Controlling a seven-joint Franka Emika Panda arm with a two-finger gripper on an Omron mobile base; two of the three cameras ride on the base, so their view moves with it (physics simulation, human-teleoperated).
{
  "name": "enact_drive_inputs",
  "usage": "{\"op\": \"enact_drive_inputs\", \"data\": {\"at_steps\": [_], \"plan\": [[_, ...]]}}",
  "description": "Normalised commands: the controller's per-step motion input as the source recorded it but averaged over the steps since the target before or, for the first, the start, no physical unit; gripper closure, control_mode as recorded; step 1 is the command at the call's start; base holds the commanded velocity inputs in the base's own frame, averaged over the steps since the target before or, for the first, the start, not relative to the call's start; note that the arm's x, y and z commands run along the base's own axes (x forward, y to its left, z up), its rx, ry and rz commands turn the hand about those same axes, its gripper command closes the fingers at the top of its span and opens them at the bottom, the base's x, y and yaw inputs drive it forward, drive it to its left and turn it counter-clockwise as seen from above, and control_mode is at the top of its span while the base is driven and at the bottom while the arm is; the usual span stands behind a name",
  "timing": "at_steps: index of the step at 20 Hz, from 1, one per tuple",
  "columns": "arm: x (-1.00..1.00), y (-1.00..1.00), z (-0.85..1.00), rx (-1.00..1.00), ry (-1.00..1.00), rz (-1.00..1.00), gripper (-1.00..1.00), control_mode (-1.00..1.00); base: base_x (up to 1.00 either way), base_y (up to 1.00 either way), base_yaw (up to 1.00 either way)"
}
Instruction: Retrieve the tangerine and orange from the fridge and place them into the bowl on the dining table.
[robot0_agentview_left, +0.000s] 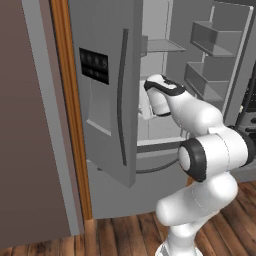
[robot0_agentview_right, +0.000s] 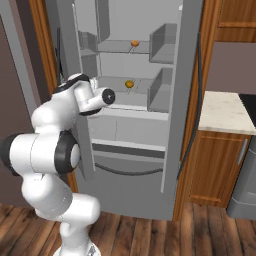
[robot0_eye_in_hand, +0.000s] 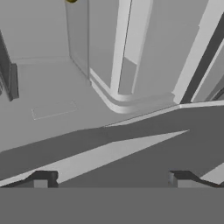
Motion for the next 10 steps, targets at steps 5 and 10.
{"op": "enact_drive_inputs", "data": {"at_steps": [5,10], "plan": [[-0.19,0.44,-0.11,0.0,0.0,0.07,-1.0,-1.0,0.0,0.0,0.0],[-0.48,0.7,-0.18,0.0,0.0,0.1,-1.0,-1.0,0.0,0.0,0.0]]}}
